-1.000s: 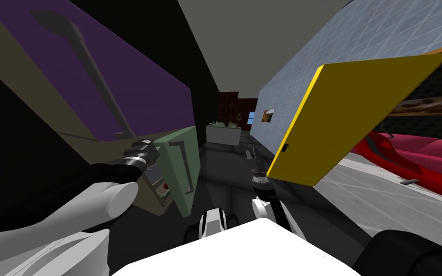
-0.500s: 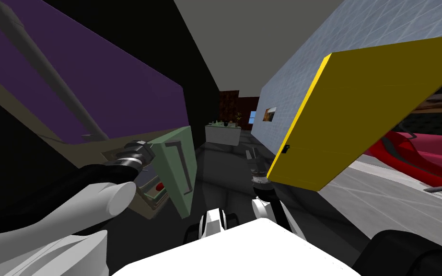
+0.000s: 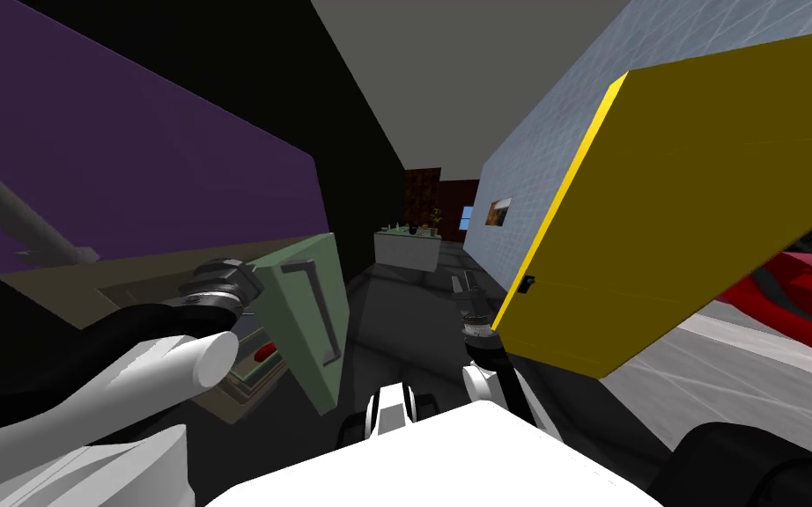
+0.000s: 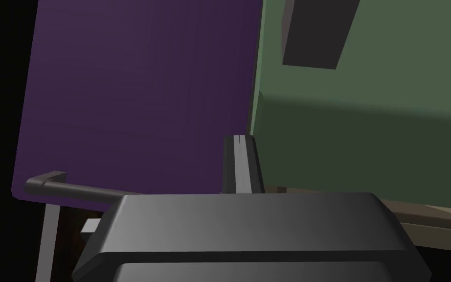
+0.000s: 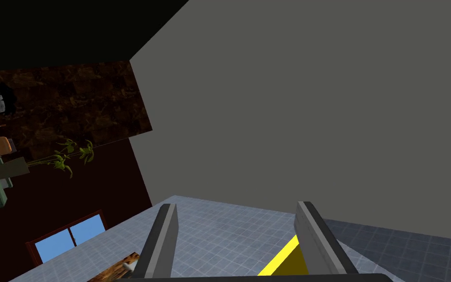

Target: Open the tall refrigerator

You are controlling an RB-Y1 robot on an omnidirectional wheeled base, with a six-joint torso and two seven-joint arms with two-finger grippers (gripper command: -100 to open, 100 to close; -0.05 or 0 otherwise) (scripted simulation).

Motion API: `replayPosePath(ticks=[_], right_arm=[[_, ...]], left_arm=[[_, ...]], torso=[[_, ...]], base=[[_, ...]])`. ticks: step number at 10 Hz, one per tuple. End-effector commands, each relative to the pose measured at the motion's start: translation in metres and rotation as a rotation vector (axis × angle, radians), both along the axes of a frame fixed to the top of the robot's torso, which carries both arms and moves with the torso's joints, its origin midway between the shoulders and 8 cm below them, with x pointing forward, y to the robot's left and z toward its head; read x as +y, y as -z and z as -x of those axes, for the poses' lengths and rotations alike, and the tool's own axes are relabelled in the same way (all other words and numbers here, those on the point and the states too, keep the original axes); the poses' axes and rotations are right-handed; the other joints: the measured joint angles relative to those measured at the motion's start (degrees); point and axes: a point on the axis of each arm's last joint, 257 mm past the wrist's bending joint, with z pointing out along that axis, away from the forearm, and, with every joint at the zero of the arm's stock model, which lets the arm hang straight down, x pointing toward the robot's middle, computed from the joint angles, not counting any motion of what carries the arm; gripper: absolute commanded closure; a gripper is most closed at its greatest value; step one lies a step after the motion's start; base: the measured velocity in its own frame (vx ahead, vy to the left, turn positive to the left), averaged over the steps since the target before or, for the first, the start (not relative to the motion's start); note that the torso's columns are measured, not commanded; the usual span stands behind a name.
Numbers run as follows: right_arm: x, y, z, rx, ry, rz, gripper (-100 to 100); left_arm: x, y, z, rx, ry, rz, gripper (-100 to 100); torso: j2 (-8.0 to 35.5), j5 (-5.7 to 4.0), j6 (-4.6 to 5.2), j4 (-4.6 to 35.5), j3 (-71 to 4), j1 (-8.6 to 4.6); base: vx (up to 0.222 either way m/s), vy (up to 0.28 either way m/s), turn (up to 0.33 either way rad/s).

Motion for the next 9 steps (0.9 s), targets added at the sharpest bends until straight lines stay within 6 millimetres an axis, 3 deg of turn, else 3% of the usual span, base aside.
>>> replayPosePath(ticks=[1, 2, 3, 4, 6, 9], right_arm=[[0.000, 0.000, 0.000, 0.000, 0.000, 0.000, 0], [0.000, 0.000, 0.000, 0.000, 0.000, 0.000, 0], [0.000, 0.000, 0.000, 0.000, 0.000, 0.000, 0], [0.000, 0.000, 0.000, 0.000, 0.000, 0.001, 0], [0.000, 0.000, 0.000, 0.000, 0.000, 0.001, 0], [0.000, 0.000, 0.000, 0.000, 0.000, 0.001, 0]], left_arm=[[0.021, -0.013, 0.010, -0.035, -0.074, -0.013, 100], [0.030, -0.015, 0.015, -0.041, -0.104, -0.016, 100], [0.024, -0.012, 0.011, -0.037, -0.084, -0.014, 100], [0.029, 0.000, 0.004, 0.000, -0.088, -0.013, -100], [0.034, 0.016, -0.006, 0.051, -0.091, -0.018, -100], [0.037, 0.022, -0.009, 0.075, -0.093, -0.024, -100]], torso=[[0.4, 0.25, -0.26, 0.0, 0.3, 0.30], [0.8, 0.43, -0.38, 0.1, 0.6, 0.64], [1.0, 0.47, -0.41, 0.1, 0.8, 0.71], [1.2, 0.60, -0.41, 0.2, 0.9, 1.26], [0.9, 1.17, -0.66, -0.2, 0.8, 1.78], [0.1, 1.06, -0.41, -0.6, 0.4, 1.13]], base=[[0.154, -0.407, 0.057], [0.145, -0.395, 0.092], [0.069, -0.185, 0.032], [0.016, -0.021, -0.026], [-0.008, 0.062, -0.028], [-0.011, 0.066, 0.012]])
